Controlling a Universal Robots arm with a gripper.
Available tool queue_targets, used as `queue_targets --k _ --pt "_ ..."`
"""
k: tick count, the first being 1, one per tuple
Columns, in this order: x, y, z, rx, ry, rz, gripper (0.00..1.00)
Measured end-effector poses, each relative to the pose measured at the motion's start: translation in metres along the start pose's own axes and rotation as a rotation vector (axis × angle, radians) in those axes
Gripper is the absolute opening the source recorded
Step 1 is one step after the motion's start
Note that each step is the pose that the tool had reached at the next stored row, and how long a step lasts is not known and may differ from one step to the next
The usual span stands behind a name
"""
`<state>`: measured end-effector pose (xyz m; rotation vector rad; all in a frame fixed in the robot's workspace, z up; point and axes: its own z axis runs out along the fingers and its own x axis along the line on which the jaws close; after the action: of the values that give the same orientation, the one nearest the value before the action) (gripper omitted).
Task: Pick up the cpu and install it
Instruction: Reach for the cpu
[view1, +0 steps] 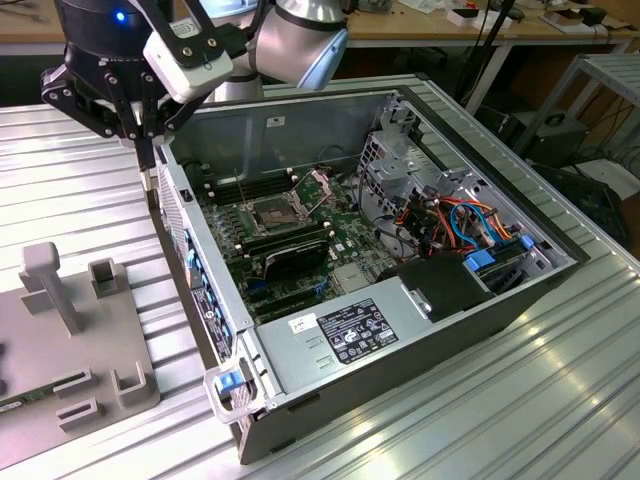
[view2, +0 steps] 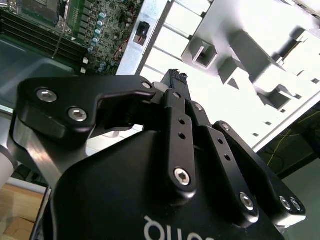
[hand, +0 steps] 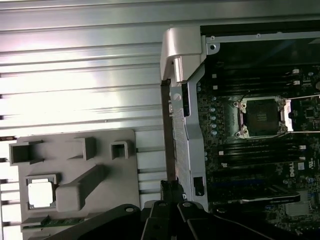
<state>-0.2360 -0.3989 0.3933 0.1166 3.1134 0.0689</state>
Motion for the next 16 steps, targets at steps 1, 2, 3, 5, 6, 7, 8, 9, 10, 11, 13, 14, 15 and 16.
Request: queue_targets --k 1,2,3,5,6,7,8,9,10,11,13,14,15,16 --pt "0.0009 -0.0001 -0.0001 0.0001 0.0001 0.0 0.11" --pt "0.0015 -0.0001 0.0 0.0 0.0 0.0 0.11" --pt "0.0021 -0.0001 0.0 0.0 0.0 0.0 0.11" --pt "0.003 -0.0002 -0.0001 0.0 0.0 0.0 0.11" --pt "0.0036 -0.0003 -0.0001 0.0 0.0 0.0 0.11" --pt "0.0041 -0.0003 -0.0001 0.0001 0.0 0.0 0.11" --pt "0.005 -0.0004 -0.0001 0.0 0.0 0.0 0.11" --pt "0.0055 -0.0004 -0.0002 0.0001 0.0 0.0 0.11" --pt "0.0061 -0.0005 -0.0002 0.0001 0.0001 0.0 0.11" --pt "0.0071 -0.0005 -0.0002 0.0 0.0 0.0 0.11" --pt "0.0088 -0.0007 -0.0002 0.0 0.0 0.0 0.11" --pt "0.0096 -0.0007 -0.0003 0.0001 0.0 0.0 0.11" --pt "0.0104 -0.0008 -0.0003 0.0 0.0 0.0 0.11" --pt "0.0115 -0.0008 -0.0003 0.0001 0.0001 0.0 0.11"
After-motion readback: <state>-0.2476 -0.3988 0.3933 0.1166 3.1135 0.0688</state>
